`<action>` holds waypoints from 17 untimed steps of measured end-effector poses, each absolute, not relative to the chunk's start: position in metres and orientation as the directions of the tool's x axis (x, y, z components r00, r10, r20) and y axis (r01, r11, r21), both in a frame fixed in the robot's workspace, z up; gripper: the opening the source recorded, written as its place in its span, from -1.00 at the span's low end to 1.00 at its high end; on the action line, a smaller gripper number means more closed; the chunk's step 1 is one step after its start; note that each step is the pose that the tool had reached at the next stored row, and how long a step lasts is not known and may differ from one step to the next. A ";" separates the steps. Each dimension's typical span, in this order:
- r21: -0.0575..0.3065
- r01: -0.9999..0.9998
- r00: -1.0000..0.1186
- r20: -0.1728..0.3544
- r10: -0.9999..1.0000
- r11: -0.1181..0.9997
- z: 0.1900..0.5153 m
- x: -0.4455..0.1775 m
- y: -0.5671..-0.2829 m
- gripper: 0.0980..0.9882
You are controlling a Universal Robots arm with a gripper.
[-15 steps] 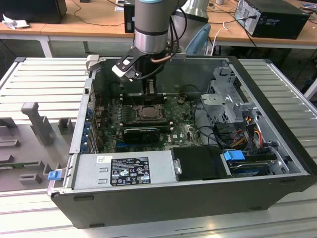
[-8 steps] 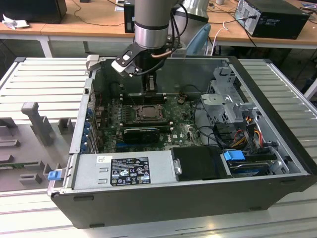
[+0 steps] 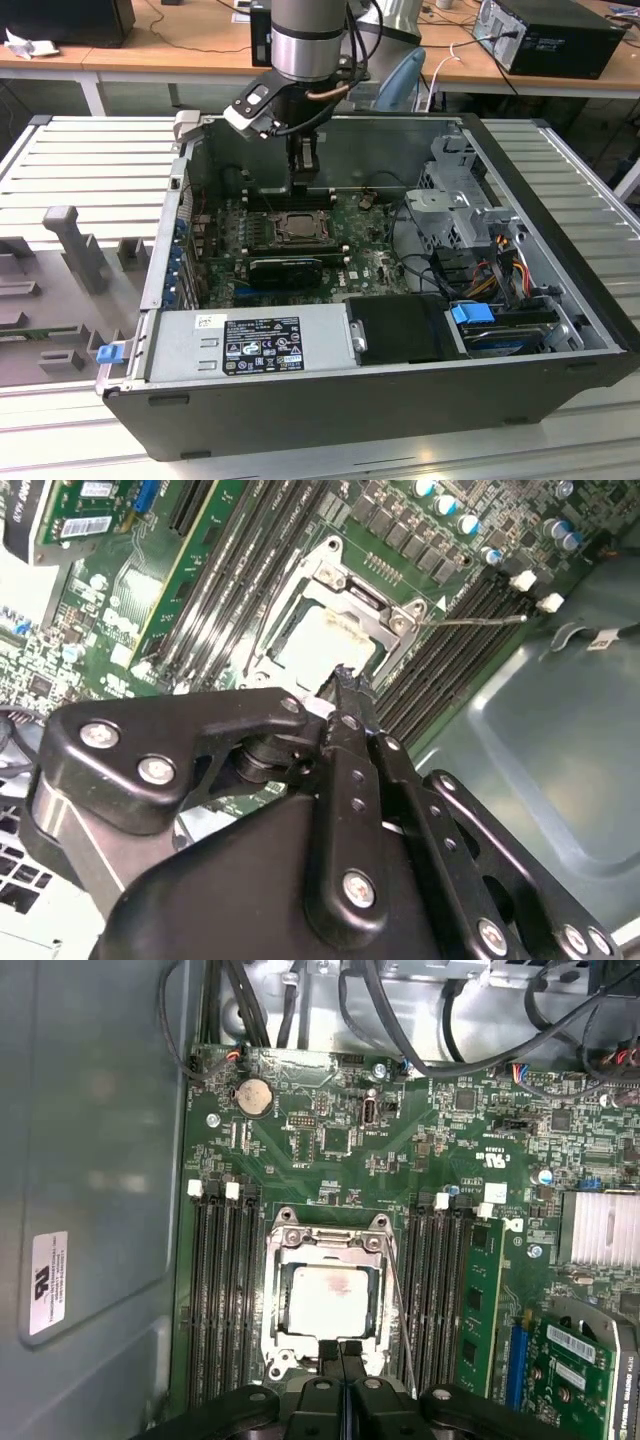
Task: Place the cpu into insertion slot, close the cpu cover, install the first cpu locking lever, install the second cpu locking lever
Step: 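Install the first cpu locking lever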
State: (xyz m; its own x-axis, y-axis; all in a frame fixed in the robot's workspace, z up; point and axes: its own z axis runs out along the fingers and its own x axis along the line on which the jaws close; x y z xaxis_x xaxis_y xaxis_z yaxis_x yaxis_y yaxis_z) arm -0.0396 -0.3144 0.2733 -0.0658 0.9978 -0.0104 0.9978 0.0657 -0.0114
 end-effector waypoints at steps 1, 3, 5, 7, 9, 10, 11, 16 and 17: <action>-0.012 0.996 -0.089 -0.011 0.996 0.088 0.273 -0.040 -0.314 -0.98; -0.012 0.990 -0.142 -0.011 0.990 0.142 0.273 -0.040 -0.314 -0.98; -0.011 0.981 -0.194 -0.011 0.981 0.193 0.272 -0.040 -0.314 -0.98; -0.008 0.974 -0.227 -0.011 0.974 0.227 0.272 -0.040 -0.314 -0.98; -0.001 0.968 -0.252 -0.012 0.968 0.252 0.272 -0.040 -0.314 -0.98; 0.001 0.966 -0.260 -0.010 0.965 0.260 0.272 -0.040 -0.314 -0.98; 0.003 0.962 -0.273 -0.008 0.962 0.273 0.272 -0.040 -0.314 -0.98; 0.010 0.938 -0.347 0.009 0.938 0.347 0.272 -0.040 -0.314 -0.98; 0.010 0.932 -0.363 0.009 0.932 0.362 0.271 -0.040 -0.314 -0.98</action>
State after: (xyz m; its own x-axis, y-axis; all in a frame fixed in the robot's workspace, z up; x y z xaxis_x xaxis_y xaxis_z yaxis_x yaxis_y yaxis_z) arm -0.0397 -0.3144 0.2715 -0.3626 0.9319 0.0087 0.9319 0.3625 0.0097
